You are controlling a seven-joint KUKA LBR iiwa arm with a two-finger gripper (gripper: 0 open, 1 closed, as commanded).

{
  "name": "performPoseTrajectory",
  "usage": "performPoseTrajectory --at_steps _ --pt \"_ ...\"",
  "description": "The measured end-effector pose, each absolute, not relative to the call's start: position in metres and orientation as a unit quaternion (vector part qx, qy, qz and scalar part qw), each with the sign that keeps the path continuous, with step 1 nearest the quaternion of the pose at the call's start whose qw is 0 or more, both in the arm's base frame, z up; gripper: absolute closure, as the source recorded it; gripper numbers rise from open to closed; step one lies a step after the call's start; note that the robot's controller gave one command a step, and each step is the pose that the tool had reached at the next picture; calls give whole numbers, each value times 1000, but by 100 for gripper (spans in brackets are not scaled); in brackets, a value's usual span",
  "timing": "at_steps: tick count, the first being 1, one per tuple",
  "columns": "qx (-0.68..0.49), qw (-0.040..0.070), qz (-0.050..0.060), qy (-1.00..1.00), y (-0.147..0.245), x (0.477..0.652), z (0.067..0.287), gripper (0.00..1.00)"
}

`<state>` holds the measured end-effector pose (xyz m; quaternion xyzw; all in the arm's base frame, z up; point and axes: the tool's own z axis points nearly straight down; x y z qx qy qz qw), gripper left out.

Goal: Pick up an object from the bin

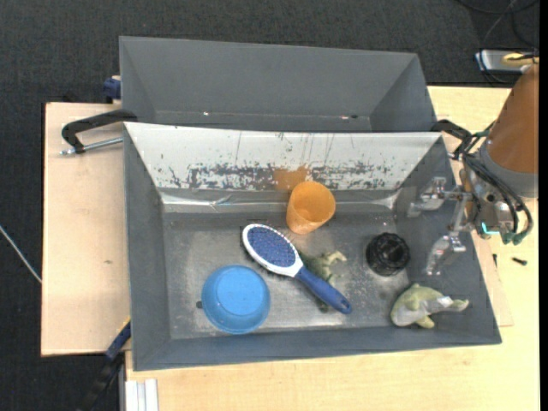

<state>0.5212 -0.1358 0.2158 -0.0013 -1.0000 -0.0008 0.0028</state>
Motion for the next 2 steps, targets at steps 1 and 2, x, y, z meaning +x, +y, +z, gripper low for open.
performPoseTrajectory --at_steps 1,2 --pt "113 -5 2 -994 -138 522 287 0" --pt "87 2 -2 -996 -126 560 146 0"
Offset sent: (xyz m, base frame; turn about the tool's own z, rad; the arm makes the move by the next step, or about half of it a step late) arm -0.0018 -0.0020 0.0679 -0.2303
